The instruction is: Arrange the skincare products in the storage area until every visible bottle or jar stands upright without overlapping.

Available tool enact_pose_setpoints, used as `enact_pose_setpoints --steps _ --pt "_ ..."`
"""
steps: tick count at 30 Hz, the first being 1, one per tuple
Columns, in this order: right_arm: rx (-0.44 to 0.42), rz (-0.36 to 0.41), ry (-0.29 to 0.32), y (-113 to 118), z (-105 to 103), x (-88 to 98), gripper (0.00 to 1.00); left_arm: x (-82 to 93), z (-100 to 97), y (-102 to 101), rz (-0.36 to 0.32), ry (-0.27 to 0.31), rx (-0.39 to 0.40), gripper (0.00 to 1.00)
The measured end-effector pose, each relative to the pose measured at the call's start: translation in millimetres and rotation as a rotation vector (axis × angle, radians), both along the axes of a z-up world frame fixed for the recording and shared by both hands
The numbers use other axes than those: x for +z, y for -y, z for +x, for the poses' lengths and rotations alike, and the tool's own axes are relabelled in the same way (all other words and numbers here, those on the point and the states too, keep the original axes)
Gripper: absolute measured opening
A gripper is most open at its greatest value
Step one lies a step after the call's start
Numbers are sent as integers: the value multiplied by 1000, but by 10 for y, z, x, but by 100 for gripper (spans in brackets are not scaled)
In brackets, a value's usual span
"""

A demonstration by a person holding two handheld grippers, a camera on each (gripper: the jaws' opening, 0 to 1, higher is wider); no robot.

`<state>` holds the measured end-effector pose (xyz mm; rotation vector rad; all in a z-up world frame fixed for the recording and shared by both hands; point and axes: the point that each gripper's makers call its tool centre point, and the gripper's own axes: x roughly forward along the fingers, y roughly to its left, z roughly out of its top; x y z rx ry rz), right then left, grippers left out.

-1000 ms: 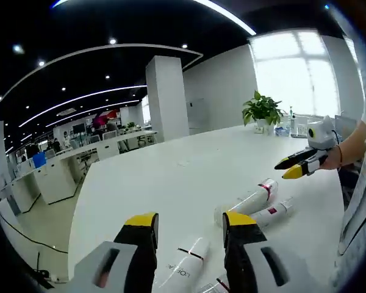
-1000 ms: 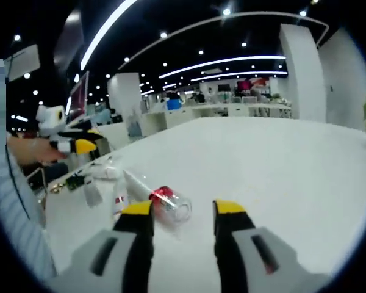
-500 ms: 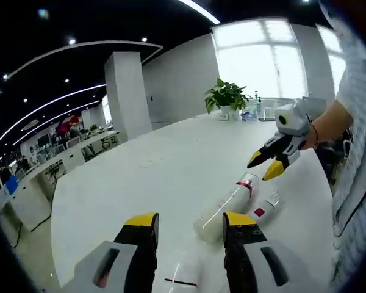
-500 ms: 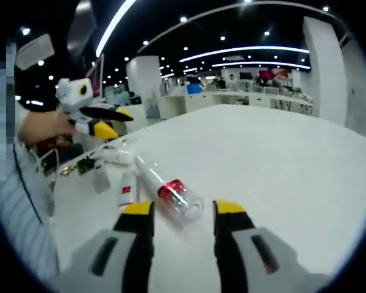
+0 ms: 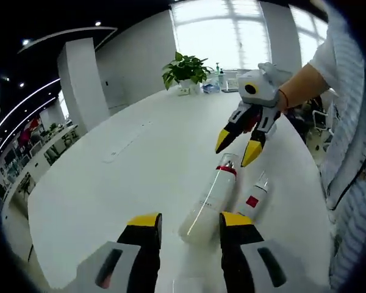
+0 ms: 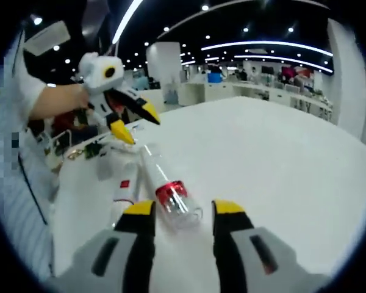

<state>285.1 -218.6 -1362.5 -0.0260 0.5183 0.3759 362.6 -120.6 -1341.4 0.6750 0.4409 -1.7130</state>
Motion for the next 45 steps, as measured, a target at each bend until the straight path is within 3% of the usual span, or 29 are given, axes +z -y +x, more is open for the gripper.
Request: enact_pose_setpoints --steps 3,5,7,10,13,18,25,35,45 --pt "30 -8 -24 -18 -5 -73 34 -113 2 -22 74 28 -38 39" --pt "46 -8 -49 -23 -13 -145 33 -183 35 -15 114 84 -65 37" --pt "59 -13 -59 -32 -11 -184 32 -215 47 10 129 143 -106 29" --pt "71 -17 -60 -45 -2 -201 31 -255 -43 1 170 103 -147 28" --pt "84 -25 -69 -54 11 -229 31 -327 4 -12 218 158 -204 30" --pt "102 -41 -82 -59 10 -270 29 -369 25 18 257 151 -225 29" --pt "93 -31 -100 -59 4 -291 28 -415 19 25 304 207 -250 30" --pt "81 -73 -103 -52 14 -300 27 -494 24 38 351 216 -294 29" --pt "77 -101 -98 -43 17 -316 27 -570 21 46 405 142 -327 29"
